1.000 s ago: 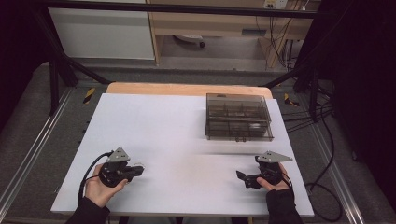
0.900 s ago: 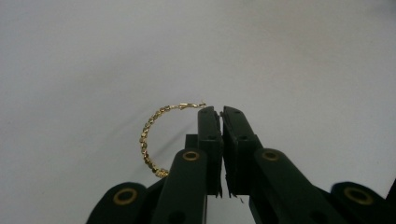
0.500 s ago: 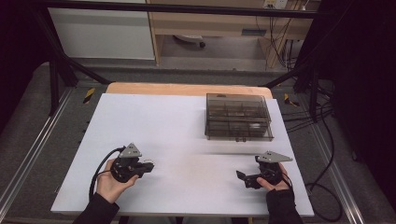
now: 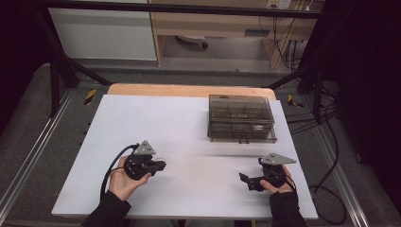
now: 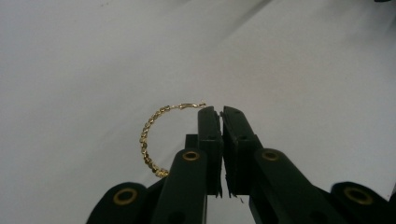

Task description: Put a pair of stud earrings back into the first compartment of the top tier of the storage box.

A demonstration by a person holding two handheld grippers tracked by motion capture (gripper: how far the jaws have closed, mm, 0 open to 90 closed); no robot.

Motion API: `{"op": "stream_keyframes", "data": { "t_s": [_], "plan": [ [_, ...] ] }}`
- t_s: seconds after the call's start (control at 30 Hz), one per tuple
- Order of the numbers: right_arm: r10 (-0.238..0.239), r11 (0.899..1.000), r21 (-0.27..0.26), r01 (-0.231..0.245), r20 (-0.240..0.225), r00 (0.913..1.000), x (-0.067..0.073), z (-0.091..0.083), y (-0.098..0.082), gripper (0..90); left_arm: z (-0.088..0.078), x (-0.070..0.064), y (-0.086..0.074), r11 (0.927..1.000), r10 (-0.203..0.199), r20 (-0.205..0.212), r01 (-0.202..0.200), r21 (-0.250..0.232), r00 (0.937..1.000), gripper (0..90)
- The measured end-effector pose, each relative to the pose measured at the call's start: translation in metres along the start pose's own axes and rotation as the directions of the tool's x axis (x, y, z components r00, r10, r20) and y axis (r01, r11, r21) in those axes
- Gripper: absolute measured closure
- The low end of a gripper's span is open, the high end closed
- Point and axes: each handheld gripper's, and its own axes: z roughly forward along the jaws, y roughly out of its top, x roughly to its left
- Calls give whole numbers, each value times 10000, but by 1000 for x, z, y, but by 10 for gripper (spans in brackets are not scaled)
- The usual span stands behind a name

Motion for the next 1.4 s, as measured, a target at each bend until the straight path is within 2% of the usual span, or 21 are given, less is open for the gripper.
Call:
{"op": "stream_keyframes", "data": {
  "t_s": [0.97,1.4],
  "plan": [
    [-39,10000,5,39,11,10000,0,0,0,6,22,-17,50,9989,447,191,-444,-173,9988,864],
    [-39,10000,25,39,5,10000,0,1,0,6,25,-24,74,9975,645,170,-640,-291,9978,863]
  ]
}}
